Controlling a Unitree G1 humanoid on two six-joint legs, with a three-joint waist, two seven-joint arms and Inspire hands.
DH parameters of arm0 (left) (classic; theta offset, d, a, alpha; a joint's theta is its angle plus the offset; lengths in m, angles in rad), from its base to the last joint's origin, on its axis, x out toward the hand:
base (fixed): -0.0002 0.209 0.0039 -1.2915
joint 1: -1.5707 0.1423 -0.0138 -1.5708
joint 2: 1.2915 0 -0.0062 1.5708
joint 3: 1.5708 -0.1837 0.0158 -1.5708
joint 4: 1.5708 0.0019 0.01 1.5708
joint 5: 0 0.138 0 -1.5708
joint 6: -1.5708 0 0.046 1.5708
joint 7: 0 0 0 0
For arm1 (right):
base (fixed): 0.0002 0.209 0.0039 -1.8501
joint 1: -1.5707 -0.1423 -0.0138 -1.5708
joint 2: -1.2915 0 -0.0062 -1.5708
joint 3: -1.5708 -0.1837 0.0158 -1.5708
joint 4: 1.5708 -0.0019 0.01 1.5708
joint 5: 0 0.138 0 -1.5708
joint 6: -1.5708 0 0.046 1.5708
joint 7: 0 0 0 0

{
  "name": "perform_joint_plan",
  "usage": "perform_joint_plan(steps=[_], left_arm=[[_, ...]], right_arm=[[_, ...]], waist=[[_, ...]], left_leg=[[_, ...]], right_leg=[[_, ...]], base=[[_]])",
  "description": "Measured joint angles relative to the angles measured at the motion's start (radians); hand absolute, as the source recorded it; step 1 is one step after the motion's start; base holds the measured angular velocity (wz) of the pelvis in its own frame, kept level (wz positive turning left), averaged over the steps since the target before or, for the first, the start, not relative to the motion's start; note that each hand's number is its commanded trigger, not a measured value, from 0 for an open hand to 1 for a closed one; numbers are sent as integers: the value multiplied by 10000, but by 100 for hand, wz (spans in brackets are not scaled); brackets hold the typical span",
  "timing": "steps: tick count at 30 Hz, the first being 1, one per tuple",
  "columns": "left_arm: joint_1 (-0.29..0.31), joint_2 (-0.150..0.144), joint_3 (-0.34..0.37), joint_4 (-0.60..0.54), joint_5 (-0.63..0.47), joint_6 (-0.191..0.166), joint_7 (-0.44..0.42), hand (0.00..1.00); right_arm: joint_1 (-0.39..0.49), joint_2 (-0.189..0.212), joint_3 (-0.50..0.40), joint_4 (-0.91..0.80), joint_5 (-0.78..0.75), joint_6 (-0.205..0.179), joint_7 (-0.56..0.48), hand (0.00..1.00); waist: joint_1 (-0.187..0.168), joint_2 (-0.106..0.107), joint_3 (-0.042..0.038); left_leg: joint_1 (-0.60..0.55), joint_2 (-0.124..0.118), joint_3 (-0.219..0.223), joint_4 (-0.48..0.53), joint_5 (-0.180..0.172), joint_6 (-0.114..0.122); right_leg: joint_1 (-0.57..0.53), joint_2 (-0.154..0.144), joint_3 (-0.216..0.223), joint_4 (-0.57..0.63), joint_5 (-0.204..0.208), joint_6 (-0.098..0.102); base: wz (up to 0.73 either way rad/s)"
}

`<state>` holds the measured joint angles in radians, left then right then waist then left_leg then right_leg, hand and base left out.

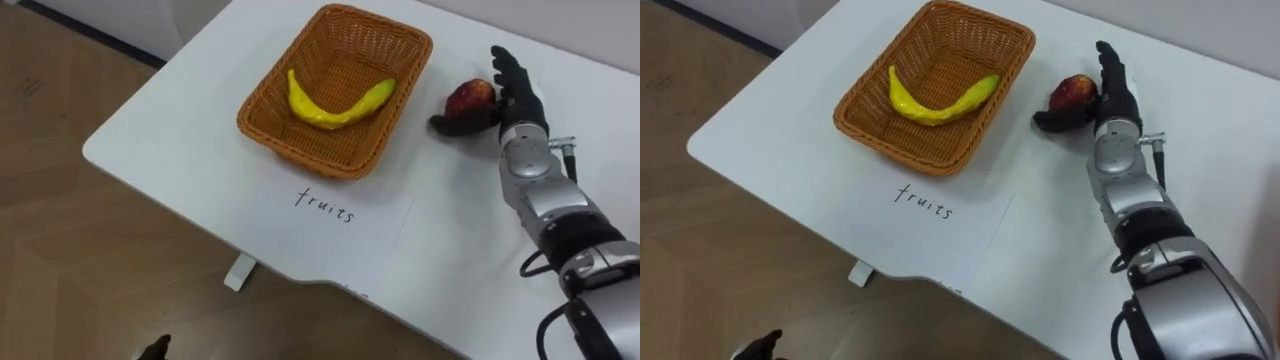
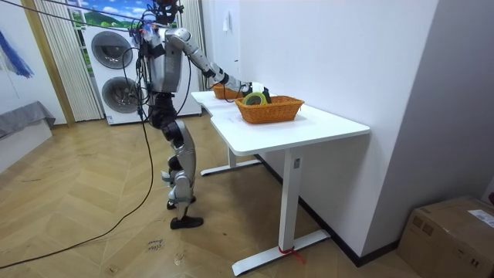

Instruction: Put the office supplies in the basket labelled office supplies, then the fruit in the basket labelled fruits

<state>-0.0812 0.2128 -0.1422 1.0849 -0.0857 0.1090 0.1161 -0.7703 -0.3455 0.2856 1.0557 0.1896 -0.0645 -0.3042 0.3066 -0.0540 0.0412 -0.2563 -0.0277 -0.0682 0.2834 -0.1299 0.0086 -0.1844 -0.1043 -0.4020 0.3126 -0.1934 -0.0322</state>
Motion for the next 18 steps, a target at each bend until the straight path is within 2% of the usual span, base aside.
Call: perform_joint_plan(steps=[5, 15, 18], left_arm=[[9, 1, -9, -8, 0, -12, -26, 0], [-10, -1, -7, -22, 4, -60, -32, 0], [-9, -2, -7, -24, 5, -60, -31, 0]], right_arm=[[-274, -238, -166, 241, 8, 4, 21, 100], [-370, -292, -354, 351, 33, -1, 43, 100], [-370, -301, -353, 358, 30, 2, 56, 100]], waist=[[-1, -4, -3], [5, 1, 1], [6, 40, 27]], left_leg=[[-1, 11, 61, -143, 13, 3], [17, 74, 94, -182, 11, 5], [25, 81, 95, -213, 8, 4]], right_leg=[[-109, 4, 84, 12, -2, 3], [-104, 3, 99, -12, -11, 18], [-104, 5, 92, -7, -11, 19]], base=[[-4], [0], [0]])
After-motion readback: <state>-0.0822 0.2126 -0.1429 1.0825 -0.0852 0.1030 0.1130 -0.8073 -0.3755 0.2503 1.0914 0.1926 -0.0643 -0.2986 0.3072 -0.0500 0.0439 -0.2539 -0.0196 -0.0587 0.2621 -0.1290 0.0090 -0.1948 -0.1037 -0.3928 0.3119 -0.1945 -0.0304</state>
